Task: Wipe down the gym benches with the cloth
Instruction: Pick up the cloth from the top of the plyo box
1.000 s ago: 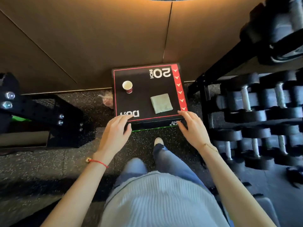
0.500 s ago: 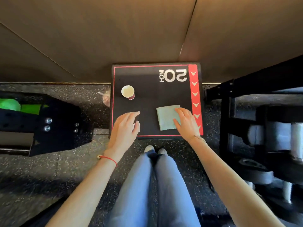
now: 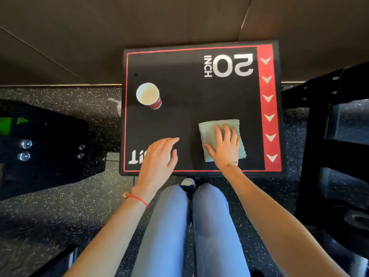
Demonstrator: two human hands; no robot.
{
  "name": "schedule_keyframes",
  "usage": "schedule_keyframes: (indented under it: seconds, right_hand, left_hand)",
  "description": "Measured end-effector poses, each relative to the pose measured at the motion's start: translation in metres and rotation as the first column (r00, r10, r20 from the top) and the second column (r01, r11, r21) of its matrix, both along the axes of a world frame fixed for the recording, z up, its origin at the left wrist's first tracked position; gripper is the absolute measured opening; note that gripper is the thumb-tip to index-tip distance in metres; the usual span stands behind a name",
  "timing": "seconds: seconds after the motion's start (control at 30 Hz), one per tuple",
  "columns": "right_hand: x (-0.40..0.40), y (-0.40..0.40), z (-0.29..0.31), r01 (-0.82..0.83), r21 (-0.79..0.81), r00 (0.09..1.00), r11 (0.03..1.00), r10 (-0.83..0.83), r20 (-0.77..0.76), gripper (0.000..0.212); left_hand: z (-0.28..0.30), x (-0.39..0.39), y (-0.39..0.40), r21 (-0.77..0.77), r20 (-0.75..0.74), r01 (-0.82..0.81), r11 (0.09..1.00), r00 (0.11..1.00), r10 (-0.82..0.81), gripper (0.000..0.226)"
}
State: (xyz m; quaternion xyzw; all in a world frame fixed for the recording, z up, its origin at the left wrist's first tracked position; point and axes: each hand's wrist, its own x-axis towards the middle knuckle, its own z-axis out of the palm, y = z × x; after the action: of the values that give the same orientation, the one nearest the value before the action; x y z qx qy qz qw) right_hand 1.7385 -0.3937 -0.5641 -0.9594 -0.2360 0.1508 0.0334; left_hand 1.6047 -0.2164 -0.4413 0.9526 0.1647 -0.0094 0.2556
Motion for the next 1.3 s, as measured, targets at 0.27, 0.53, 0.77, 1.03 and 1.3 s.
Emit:
schedule_keyframes:
  seconds: [0.27, 0.53, 0.77, 1.03, 1.3]
  right_hand:
    - [-0.011, -0.018, 0.053, 0.037, 0.095, 0.975, 0.995, -0.015, -0.223, 0.046]
    - [-0.058, -0.099, 0.239, 0.173, 0.441, 0.984, 0.881, -0.136, -0.116, 0.038]
    - [-0.146, -0.158, 0.380, 0.287, 0.461, 0.954, 0.840, -0.295, -0.056, 0.039]
    - [-0.263, -0.196, 0.436, 0.456, 0.490, 0.855, 0.743, -0.519, -0.009, 0.038]
    - [-0.402, -0.207, 0.450, 0.704, 0.483, 0.597, 0.520, -0.802, -0.008, 0.039]
  left_hand:
    - [0.054, -0.022, -0.011, 0.001, -0.003, 0.059, 0.998, 0.998, -0.059, 0.031]
    - [0.179, -0.047, -0.031, 0.016, 0.043, 0.155, 0.988, 0.987, -0.156, 0.032]
    - [0.286, -0.069, -0.067, 0.014, 0.082, 0.279, 0.960, 0.957, -0.279, 0.030]
    - [0.335, -0.106, -0.100, 0.000, 0.110, 0.506, 0.862, 0.857, -0.503, 0.029]
    - [0.342, -0.148, -0.124, -0.002, 0.113, 0.779, 0.627, 0.623, -0.774, 0.035]
